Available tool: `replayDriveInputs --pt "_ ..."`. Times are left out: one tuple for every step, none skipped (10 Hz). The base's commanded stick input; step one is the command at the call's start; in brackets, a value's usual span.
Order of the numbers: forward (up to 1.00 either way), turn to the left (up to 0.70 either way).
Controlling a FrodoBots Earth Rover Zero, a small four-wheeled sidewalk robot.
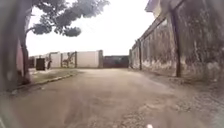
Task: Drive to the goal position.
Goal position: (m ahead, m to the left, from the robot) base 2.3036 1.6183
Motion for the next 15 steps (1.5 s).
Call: replayDriveInputs --pt "0.3 0.0" --pt "0.3 0.0" --pt "0.3 0.0" --pt "0.3 0.0" --pt "0.3 0.0" --pt "0.3 0.0" --pt "0.3 0.0" --pt "0.3 0.0" --pt "0.3 0.0" --pt "0.3 0.0" --pt "0.3 0.0" --pt "0.3 0.0" --pt "0.3 0.0" --pt "0.3 0.0" --pt "0.3 0.0"
